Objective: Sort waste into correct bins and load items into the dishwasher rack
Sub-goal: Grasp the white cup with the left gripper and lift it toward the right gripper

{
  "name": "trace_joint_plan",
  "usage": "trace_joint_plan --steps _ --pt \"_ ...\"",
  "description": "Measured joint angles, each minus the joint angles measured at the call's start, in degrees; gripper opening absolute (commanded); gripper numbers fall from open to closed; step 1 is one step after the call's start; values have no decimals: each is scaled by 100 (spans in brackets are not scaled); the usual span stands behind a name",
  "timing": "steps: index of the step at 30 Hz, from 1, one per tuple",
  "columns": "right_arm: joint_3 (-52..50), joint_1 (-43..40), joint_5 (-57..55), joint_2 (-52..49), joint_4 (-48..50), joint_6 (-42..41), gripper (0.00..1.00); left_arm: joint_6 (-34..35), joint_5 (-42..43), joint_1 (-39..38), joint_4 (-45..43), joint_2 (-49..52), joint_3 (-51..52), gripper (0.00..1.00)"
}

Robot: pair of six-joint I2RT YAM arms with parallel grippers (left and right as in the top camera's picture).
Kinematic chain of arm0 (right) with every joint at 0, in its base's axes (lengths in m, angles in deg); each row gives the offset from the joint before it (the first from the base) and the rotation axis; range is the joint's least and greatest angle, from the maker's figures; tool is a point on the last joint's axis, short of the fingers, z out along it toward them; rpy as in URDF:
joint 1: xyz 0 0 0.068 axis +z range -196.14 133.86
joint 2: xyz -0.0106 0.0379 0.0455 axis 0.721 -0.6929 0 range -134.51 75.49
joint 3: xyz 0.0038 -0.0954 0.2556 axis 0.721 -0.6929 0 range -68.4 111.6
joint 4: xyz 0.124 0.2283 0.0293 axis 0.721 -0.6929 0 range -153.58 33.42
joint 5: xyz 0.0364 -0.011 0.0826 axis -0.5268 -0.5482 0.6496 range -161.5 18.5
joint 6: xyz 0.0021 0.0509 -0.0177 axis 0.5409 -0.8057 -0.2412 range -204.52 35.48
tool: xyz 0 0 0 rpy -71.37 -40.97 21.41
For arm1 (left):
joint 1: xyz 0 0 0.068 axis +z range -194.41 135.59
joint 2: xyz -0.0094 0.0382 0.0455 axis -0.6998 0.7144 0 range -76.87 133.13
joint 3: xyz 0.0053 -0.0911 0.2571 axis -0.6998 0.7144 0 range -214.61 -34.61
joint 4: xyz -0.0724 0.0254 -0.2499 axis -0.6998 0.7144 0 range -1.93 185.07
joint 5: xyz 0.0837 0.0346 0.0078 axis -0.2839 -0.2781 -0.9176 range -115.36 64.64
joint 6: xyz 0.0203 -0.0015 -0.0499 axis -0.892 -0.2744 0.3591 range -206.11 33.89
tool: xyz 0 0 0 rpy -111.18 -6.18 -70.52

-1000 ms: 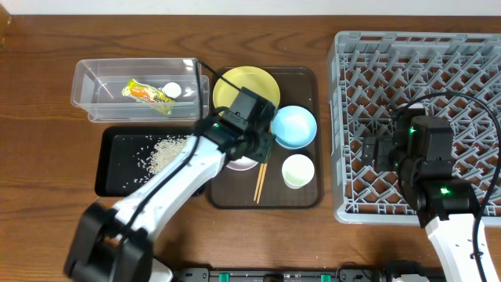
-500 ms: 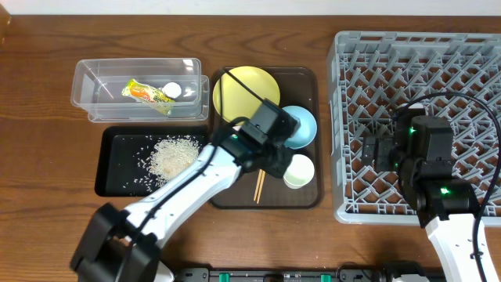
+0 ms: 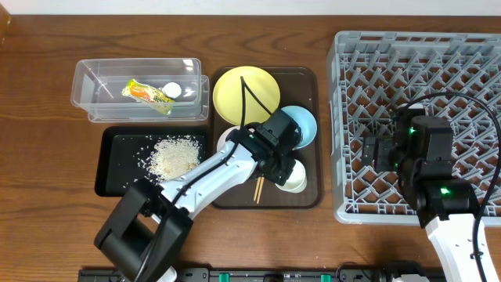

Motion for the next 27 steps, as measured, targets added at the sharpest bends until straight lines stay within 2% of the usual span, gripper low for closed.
trace_joint_plan --steps 6,10,16,22,27 --pt "0 0 4 0 339 0 99 175 199 455 -98 -695 0 6" --pt "9 0 319 0 608 7 99 514 966 1259 -756 -1165 -11 6" --pt "24 0 2100 -210 1023 245 99 1569 2905 2406 -2446 -927 -20 6" --pt "28 0 4229 -901 1281 791 99 2726 4594 2553 -3670 -173 -22 6" --pt "28 0 5333 -1456 1755 1097 99 3305 5429 2437 -3801 221 -22 6"
